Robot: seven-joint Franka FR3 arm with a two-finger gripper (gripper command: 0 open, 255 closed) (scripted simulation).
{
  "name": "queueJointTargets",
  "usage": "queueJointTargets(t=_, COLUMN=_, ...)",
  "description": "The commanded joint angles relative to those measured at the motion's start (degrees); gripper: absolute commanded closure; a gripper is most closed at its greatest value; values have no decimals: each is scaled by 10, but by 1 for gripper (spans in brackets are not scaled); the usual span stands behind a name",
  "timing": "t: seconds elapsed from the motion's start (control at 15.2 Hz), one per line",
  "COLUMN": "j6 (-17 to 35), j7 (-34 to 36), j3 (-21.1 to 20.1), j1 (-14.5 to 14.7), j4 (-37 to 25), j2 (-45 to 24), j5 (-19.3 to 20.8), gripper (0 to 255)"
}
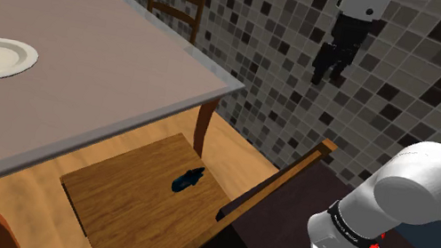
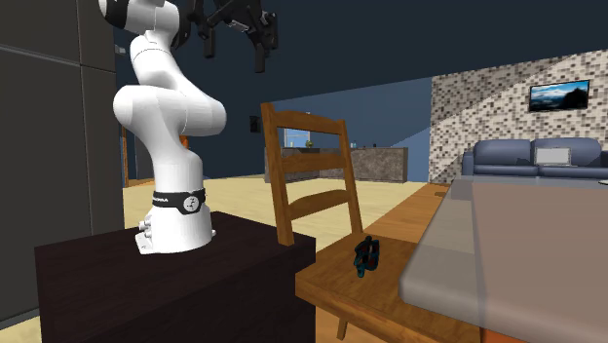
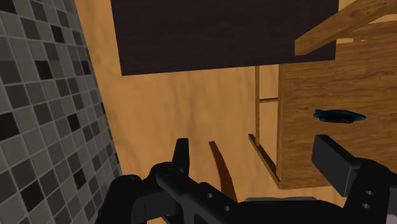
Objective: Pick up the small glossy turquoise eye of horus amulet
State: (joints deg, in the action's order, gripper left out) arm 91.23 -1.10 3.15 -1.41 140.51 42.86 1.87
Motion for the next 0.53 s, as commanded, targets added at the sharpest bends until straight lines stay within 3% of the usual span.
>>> queueJointTargets(t=0.0, j6=0, j7=0, j3=0, j1=0, j4=0, j2=0, j5=0, gripper=0)
queueJointTargets(t=0.46, j6=75, j7=210, j3=-98, j1=-10, j4=121, j2=55, j5=-82, gripper=0)
